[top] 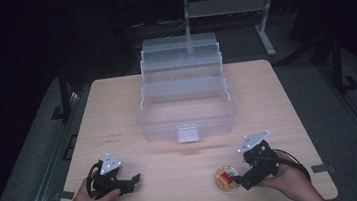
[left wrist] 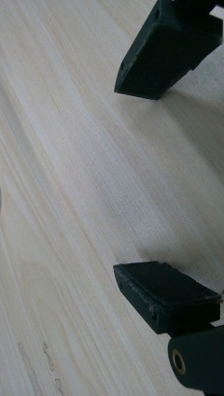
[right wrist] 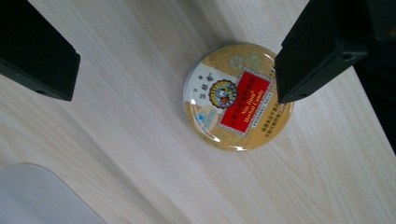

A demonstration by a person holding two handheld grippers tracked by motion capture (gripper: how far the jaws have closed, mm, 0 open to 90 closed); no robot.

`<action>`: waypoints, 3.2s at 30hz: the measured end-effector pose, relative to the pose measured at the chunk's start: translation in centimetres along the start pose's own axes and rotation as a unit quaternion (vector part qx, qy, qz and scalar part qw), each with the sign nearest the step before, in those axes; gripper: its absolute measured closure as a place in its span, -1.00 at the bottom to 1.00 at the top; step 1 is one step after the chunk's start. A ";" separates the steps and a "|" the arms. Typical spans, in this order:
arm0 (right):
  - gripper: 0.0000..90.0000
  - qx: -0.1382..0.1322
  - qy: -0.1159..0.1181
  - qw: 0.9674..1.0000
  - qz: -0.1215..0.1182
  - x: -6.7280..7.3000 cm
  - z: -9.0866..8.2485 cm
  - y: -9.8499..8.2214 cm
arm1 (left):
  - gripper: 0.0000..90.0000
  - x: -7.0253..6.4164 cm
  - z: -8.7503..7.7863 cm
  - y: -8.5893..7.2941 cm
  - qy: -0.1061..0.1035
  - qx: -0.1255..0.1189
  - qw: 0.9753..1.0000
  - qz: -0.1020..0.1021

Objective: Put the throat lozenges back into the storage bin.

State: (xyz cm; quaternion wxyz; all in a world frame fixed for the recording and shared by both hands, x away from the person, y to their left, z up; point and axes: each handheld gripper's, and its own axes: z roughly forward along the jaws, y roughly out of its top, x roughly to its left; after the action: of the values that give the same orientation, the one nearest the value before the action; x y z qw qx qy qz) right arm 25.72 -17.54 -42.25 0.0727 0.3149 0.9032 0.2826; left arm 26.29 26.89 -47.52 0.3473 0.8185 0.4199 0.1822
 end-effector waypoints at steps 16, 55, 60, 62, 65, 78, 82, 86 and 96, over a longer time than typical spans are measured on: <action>-1.00 0.012 0.017 1.000 -0.020 1.4 1.6 0.9 | -0.76 0.0 0.0 0.0 0.000 0.000 1.000 0.000; -0.91 0.057 0.029 0.997 -0.051 2.5 4.6 1.4 | -0.77 0.0 0.0 0.0 0.000 0.000 1.000 0.000; -0.88 0.060 0.030 0.996 -0.053 2.6 4.8 1.4 | -0.77 0.0 0.0 0.0 0.000 0.000 1.000 0.000; -0.87 0.062 0.029 0.996 -0.054 2.6 4.8 1.4 | -0.77 0.0 0.0 0.0 0.000 0.000 1.000 0.000; -0.86 0.066 0.029 0.996 -0.055 2.7 4.9 1.4 | -0.77 0.0 0.0 0.0 0.000 0.000 1.000 0.000; -0.70 0.070 0.027 0.995 -0.064 2.9 5.0 1.3 | -0.77 0.0 0.0 0.0 0.000 0.000 1.000 0.000; -0.66 0.069 0.027 0.995 -0.063 2.9 4.9 1.3 | -0.77 0.0 0.0 0.0 0.000 0.000 1.000 0.000; -0.58 0.066 0.025 0.995 -0.068 2.9 4.8 1.3 | -0.77 0.0 0.0 0.0 0.000 0.000 1.000 0.000; -0.57 0.070 0.022 0.995 -0.070 2.9 4.7 1.3 | -0.77 0.0 0.0 0.0 0.000 0.000 1.000 0.000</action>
State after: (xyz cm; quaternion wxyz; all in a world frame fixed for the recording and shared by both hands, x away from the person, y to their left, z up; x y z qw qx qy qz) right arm 25.54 -12.76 -45.31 0.0498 0.2488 0.9420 0.2199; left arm 26.29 26.89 -47.52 0.3473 0.8185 0.4198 0.1823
